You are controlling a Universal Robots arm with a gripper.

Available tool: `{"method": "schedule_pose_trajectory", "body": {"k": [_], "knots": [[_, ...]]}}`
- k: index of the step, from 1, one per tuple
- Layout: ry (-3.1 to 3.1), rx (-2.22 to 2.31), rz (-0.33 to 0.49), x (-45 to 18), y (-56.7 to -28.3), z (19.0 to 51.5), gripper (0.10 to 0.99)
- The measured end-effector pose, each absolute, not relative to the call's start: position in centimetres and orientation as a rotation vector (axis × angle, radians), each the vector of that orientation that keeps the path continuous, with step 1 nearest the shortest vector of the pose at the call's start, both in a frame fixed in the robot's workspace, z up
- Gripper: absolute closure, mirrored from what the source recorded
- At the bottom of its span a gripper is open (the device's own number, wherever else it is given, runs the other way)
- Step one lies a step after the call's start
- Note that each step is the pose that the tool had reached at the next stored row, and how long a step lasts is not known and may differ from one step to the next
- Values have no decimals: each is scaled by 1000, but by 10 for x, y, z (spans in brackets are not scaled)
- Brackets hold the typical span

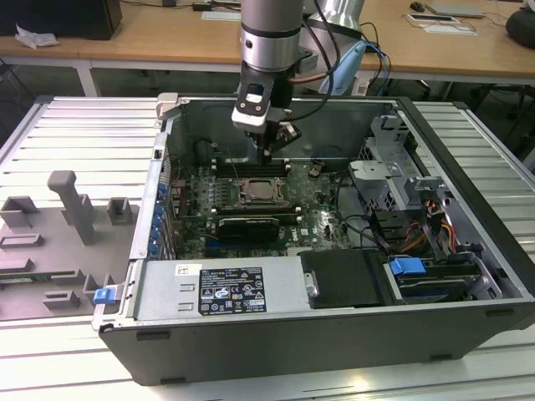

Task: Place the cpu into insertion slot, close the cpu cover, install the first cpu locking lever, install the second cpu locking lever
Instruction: 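Install the first cpu locking lever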

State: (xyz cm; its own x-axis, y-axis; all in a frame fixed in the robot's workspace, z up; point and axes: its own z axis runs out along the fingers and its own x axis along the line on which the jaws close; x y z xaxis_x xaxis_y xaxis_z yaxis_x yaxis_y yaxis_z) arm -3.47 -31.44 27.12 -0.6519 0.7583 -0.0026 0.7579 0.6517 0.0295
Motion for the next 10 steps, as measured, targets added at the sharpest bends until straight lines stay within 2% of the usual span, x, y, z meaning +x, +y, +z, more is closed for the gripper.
{"method": "schedule_pose_trajectory", "body": {"k": [10], "knots": [[2972,979,43,-35,-314,271,980]]}}
